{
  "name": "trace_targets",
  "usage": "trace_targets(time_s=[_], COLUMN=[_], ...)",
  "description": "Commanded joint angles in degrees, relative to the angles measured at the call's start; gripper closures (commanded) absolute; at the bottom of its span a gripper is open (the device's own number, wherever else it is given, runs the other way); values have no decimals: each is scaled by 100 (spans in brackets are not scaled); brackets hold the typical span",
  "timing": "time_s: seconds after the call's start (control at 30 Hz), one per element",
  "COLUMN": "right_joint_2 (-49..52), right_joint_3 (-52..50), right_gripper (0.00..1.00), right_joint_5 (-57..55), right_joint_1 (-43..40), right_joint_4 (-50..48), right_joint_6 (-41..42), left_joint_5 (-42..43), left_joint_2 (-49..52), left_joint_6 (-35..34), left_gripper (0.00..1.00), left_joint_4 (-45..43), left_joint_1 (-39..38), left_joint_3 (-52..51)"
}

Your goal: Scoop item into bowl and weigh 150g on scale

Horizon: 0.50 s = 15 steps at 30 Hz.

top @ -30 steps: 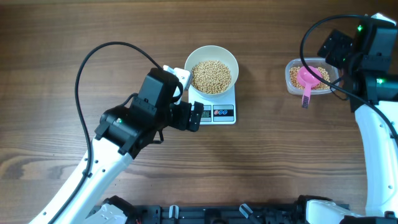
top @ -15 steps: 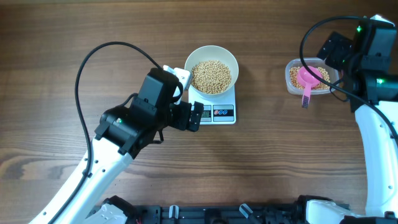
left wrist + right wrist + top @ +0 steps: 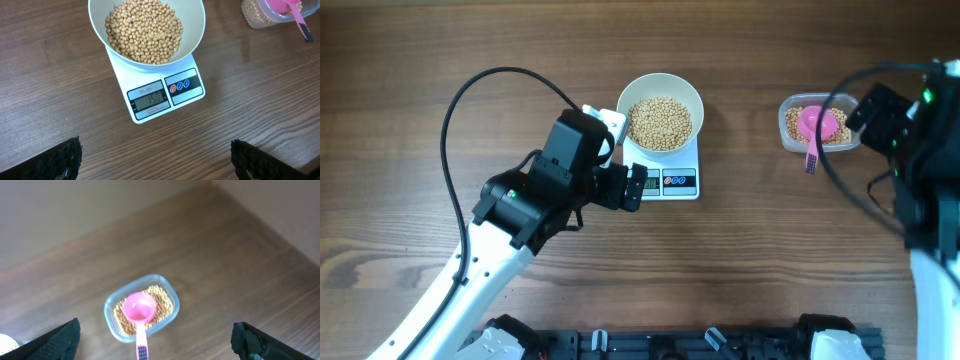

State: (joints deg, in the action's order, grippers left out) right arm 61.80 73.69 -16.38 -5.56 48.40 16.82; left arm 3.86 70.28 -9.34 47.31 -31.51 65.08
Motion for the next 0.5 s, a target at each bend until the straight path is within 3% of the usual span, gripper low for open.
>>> trace_targets(time_s=[0.0,0.17,0.47], right_joint_2=[-710,-2039,-3965], right_joint_3=[-699,-2328,-4162], right_gripper=[0,0,0], right_joint_5=[-118,271,793], right_joint_1=[-13,-13,-7], right_joint_4=[-487,-1829,-2983], right_joint_6=[-144,-181,-160], left_joint_5=[-72,-72,-74], left_joint_2=[-9,-9,-9], left_joint_6=[-55,-55,-52], left_gripper=[0,0,0], left_joint_4=[-11,-11,-11], left_joint_1=[-26,-26,-26], left_joint_3=[-26,-26,-26])
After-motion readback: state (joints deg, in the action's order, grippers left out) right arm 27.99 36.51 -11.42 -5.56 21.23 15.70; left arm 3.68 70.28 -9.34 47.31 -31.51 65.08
